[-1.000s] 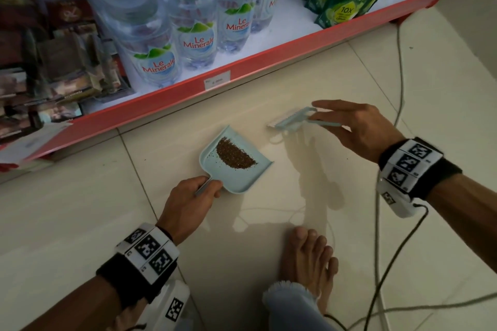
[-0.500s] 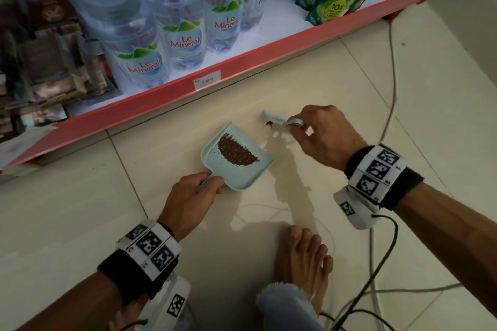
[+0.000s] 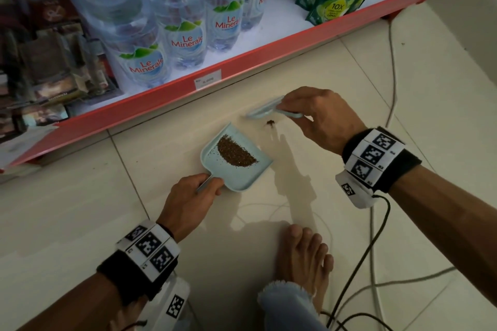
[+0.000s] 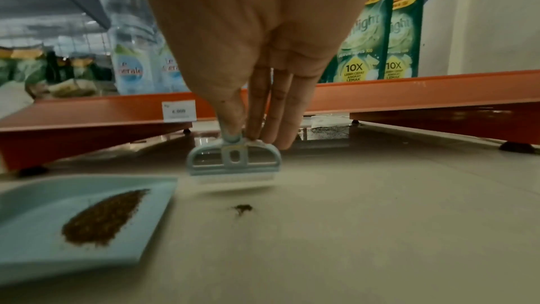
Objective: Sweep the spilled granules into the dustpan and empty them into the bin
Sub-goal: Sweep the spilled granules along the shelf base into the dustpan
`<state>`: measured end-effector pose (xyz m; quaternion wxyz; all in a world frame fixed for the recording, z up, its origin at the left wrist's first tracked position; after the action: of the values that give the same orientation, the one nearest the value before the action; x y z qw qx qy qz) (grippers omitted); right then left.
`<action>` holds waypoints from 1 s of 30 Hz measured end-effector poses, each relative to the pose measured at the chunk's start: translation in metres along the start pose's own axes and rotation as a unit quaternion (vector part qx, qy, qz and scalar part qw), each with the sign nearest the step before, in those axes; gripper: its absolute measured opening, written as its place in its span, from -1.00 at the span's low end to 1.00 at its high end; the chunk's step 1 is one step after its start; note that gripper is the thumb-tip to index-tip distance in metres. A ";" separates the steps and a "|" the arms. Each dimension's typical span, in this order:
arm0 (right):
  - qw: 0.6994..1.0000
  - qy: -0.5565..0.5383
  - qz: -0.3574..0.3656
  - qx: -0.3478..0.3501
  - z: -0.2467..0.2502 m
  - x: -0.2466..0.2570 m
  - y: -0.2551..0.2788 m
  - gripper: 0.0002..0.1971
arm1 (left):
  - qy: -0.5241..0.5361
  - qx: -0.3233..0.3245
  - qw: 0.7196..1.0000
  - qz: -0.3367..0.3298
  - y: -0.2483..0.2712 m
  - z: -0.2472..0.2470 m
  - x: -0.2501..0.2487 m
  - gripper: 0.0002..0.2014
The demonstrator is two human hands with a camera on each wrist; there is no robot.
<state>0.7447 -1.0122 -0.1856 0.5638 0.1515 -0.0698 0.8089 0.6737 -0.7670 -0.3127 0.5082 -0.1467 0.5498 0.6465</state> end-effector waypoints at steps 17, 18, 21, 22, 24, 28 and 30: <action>0.986 0.051 -0.123 -0.099 0.023 -0.038 0.030 -0.76 | -0.029 0.024 0.999 0.004 -0.005 -0.022 -0.011 -0.64; 0.982 0.097 -0.132 -0.089 0.024 -0.036 0.028 -0.76 | -0.034 0.027 0.999 0.009 -0.006 -0.025 -0.013 -0.65; 0.972 0.188 -0.141 -0.022 0.015 -0.027 0.020 -0.73 | -0.039 0.038 0.998 0.022 -0.011 -0.034 -0.021 -0.63; 0.972 0.191 -0.137 -0.002 0.010 -0.024 0.019 -0.74 | -0.041 0.040 0.998 0.024 -0.012 -0.036 -0.025 -0.61; 0.976 0.177 -0.126 0.035 0.000 -0.018 0.018 -0.74 | -0.045 0.042 0.998 0.030 -0.015 -0.039 -0.032 -0.54; 0.982 0.145 -0.092 0.078 -0.016 -0.005 0.023 -0.71 | -0.058 0.044 0.996 0.050 -0.021 -0.044 -0.035 -0.59; 0.985 0.121 -0.085 0.086 -0.018 -0.001 0.026 -0.71 | -0.063 0.045 0.995 0.059 -0.022 -0.045 -0.036 -0.59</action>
<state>0.7178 -1.0169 -0.2018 0.6200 0.1060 0.0818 0.7731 0.6909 -0.8260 -0.3144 0.5090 -0.0503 0.5526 0.6580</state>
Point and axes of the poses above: each hand's wrist, its own y-axis away from the middle knuckle, its own z-axis out of the back of the hand, x = y × z, the point moved 7 cm from there along -y, towards the middle knuckle, and after that the axes turned 3 degrees about z, right-handed, at the moved point
